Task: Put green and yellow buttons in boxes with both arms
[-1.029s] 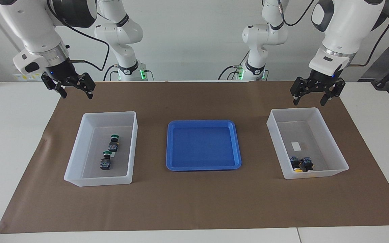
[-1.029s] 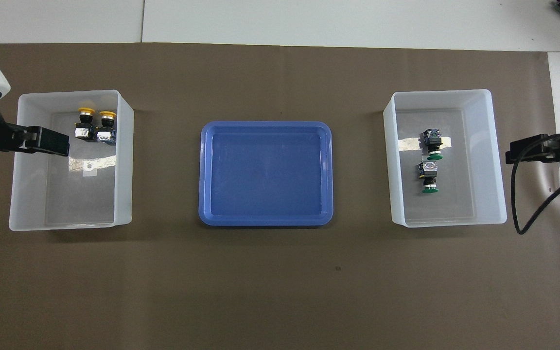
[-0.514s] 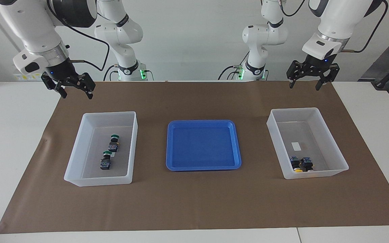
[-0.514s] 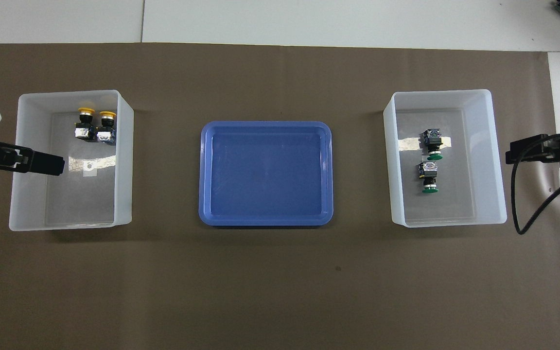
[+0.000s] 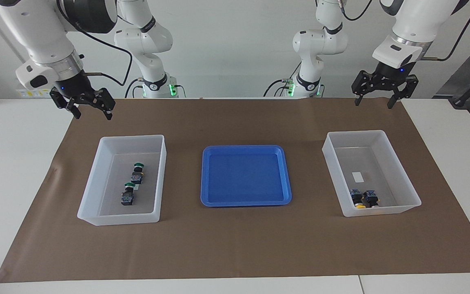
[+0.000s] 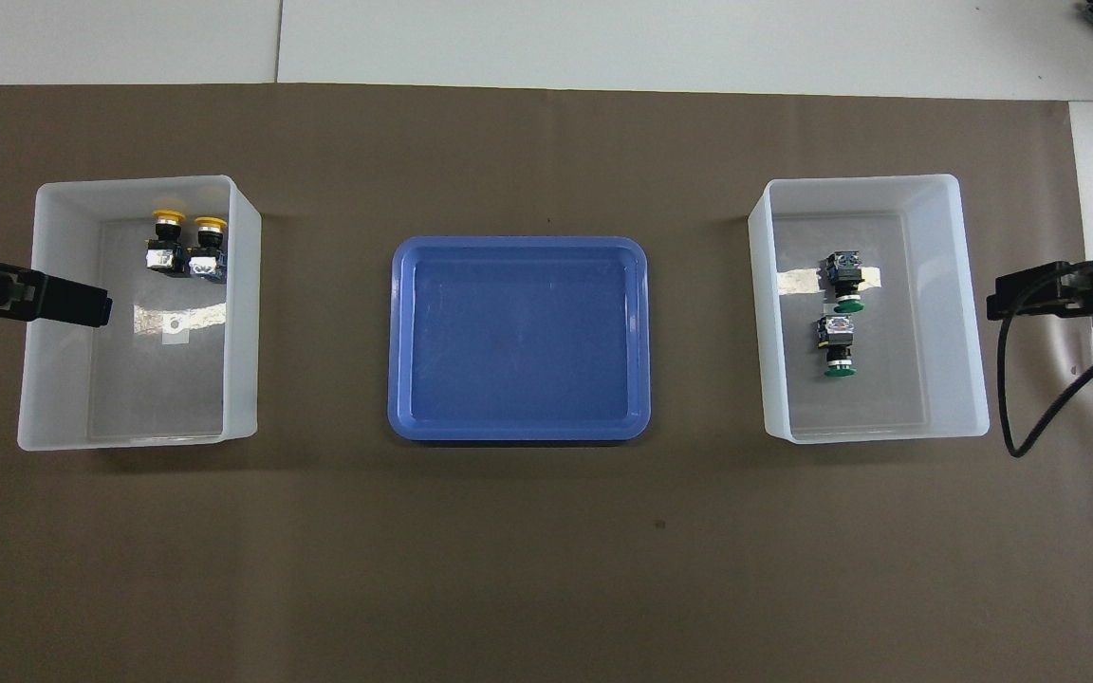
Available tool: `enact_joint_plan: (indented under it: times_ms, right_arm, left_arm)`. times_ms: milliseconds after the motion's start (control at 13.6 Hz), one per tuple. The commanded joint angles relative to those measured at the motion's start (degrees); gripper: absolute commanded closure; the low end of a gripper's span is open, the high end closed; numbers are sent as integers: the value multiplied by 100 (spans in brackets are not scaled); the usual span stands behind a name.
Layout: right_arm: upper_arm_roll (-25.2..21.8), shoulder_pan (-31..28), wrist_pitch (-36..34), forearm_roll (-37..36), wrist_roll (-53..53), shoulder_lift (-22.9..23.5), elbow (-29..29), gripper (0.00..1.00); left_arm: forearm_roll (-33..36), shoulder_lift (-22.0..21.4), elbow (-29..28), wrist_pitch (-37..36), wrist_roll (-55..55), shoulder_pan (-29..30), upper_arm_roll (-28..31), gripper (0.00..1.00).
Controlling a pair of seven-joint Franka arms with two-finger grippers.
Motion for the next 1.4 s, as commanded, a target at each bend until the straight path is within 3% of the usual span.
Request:
enact_joint_plan:
  times_ms: [0, 220, 514, 1323]
  right_arm:
    - [13, -20, 53, 8, 108, -152, -160, 0]
    - [22, -20, 53, 8, 108, -152, -160, 0]
    - [22, -20, 53, 8, 108, -152, -160, 0]
    - [22, -20, 53, 8, 108, -152, -160, 0]
  left_arm:
    - [-57, -90, -102, -222, 66, 59, 1, 0]
    - [-30, -12, -60, -3, 92, 59, 28, 0]
    - [-109, 418, 468, -336, 84, 68, 28, 0]
    - [-92, 190, 249, -301, -39, 68, 63, 0]
